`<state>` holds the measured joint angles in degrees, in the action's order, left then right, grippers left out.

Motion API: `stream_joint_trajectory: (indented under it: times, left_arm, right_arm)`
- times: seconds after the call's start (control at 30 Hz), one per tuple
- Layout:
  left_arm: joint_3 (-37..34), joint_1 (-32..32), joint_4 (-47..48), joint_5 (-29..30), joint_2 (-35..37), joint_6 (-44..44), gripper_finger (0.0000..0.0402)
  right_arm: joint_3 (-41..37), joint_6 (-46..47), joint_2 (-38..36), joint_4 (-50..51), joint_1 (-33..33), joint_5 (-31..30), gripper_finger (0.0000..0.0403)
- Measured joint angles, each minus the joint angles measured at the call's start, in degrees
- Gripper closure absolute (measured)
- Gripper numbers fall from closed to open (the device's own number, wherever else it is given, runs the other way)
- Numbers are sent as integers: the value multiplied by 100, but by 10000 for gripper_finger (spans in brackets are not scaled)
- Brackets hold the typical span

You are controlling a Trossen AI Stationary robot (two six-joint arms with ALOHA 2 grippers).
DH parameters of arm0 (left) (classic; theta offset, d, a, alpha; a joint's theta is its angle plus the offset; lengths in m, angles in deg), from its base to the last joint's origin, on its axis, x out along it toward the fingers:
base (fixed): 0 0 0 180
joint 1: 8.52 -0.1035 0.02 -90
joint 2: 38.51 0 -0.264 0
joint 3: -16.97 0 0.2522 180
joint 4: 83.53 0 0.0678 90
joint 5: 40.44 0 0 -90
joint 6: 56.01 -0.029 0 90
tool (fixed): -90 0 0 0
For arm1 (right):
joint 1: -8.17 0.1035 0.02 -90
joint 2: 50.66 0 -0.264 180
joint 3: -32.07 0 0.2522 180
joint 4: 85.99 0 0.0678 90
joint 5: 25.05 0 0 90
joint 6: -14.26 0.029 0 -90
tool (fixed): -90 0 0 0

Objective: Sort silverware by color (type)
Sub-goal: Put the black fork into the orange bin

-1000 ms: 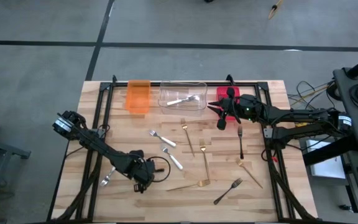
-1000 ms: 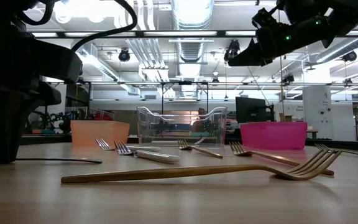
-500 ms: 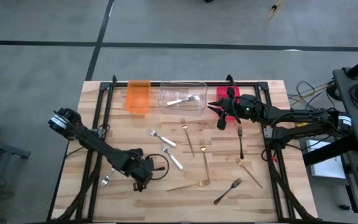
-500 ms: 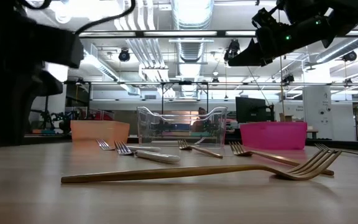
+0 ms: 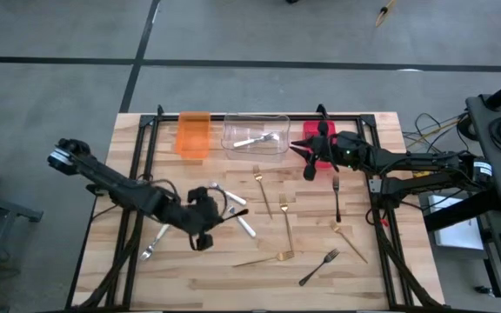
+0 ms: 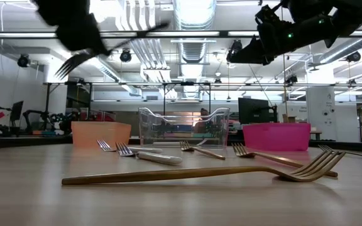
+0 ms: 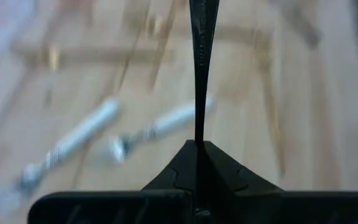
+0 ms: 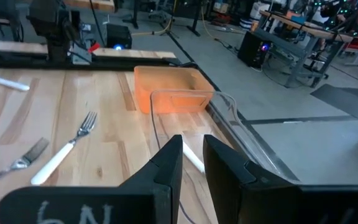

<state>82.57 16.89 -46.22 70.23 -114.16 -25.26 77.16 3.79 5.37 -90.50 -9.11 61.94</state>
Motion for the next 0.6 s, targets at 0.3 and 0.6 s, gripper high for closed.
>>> stream_joint_trajectory:
  times: [0.3,0.6]
  left_arm:
    - [11,-799,-1702,-4,311,-2495,401]
    - [-381,-1394,-5307,-511,-379,-4636,402]
  right_arm:
    - [0,68,0,-82,0,50,346]
    - [0,163,4,-218,0,65,346]
